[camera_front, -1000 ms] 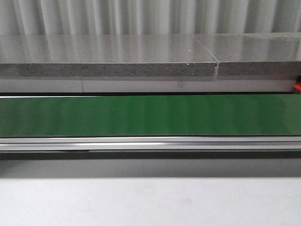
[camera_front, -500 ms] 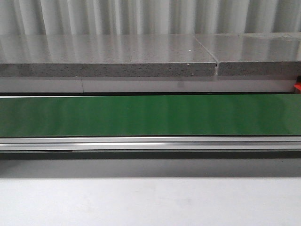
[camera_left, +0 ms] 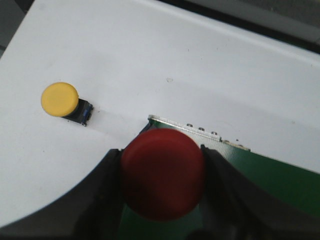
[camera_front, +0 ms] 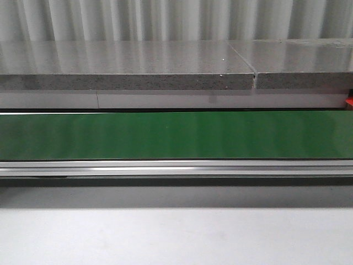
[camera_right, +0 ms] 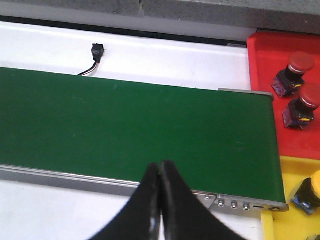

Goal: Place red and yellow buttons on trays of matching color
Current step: 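Lift the red button onto the green belt and open the left gripper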

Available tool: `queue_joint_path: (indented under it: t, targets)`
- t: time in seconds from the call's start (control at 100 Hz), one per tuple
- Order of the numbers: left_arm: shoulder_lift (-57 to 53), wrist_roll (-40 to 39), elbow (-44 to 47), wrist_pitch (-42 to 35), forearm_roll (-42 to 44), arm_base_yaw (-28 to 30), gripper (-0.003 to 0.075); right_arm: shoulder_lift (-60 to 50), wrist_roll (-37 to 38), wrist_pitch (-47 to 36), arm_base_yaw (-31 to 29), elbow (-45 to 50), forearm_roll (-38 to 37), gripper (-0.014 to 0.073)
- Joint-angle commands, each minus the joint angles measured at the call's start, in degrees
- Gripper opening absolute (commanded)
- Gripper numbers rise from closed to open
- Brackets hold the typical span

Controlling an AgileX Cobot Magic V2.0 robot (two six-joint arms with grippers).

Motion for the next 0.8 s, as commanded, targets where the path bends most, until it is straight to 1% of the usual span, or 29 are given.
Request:
queue_joint_path:
  t: [0.0,0.22,0.48,0.71,0.79]
  targets:
    - [-2.47,1.59,-0.64,-0.73,-0.28,-1.39,-0.0021,-0.19,-0.49,-3.54,0.05,-1.40,0.23,-0.0092]
    - [-2.47,1.51,4.34,-2.22,-0.41,-4.29,-0.0021,-0.19,-0.49,-3.54,0.05,-1.40,0.23,-0.0092]
    - [-2.47,1.51,10.74,-6.79,-0.71,-4.65,-0.0021,-0.19,-0.49,-3.54,0.05,-1.40,0.23,-0.0092]
    - [-1.51,1.51,11.69,-6.86,-0.71,-4.65,-0.0018,-0.19,-0.49,-3.54,0.05,-1.40,0.23,-0.0092]
    - [-0.92,1.51,11.69,-6.59,-0.71,-4.65,0.0010,-0.19,-0.49,-3.54,0.05,-1.40,0.23,-0.0092]
